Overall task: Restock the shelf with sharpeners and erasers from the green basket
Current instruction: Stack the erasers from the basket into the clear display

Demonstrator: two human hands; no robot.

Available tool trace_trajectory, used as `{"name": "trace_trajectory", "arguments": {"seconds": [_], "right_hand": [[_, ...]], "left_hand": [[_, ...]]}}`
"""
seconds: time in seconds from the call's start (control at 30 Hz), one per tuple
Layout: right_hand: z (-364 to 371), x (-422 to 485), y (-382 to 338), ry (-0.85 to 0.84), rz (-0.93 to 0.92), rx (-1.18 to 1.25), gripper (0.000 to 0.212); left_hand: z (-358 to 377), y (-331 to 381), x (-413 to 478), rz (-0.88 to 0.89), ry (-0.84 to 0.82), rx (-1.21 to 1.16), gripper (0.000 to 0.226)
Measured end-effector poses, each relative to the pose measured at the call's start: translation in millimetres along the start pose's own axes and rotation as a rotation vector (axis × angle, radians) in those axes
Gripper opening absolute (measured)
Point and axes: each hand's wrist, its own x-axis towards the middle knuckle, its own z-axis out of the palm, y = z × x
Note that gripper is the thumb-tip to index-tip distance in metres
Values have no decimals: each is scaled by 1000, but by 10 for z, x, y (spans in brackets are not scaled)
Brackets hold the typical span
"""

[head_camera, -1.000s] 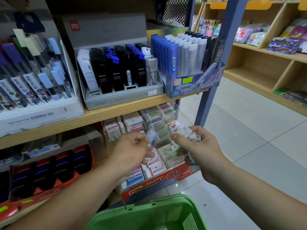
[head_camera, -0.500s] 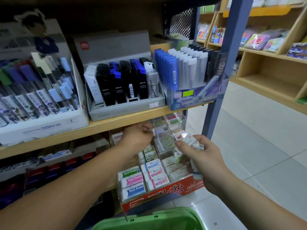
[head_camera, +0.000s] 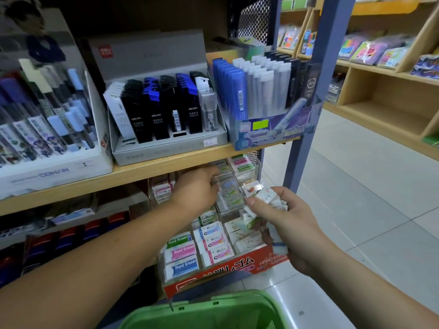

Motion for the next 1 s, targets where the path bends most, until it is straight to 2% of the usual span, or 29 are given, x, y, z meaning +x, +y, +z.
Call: {"name": "trace_trajectory", "arguments": {"seconds": [0.07, 0.17, 0.23, 0.4, 0.53, 0.67, 0.83, 1.0], "right_hand": [[-1, -2, -15, 8, -8, 2, 37], [14, -24, -27, 8, -14, 11, 46], [38, -32, -16, -13, -17, -11, 53], [77, -3, 45, -72, -3, 4, 52], [135, 22, 74, -126, 31, 43, 36], [161, 18, 62, -105, 86, 124, 22], [216, 42, 115, -67, 81, 7, 20], [299, 60, 123, 34, 46, -130, 24]], "left_hand": [[-51, 113, -139, 77, 12, -199, 18], [-116, 289, -428, 143, -213, -531, 17], [-159, 301, -546, 145, -238, -612, 19], [-230, 175, -631, 91, -289, -672, 19], [-270, 80, -664, 0, -285, -752, 14], [-379, -14, -679, -132, -333, -930, 16], [-414, -127, -721, -173, -359, -981, 17], [-498, -244, -721, -238, -336, -890, 23]]}}
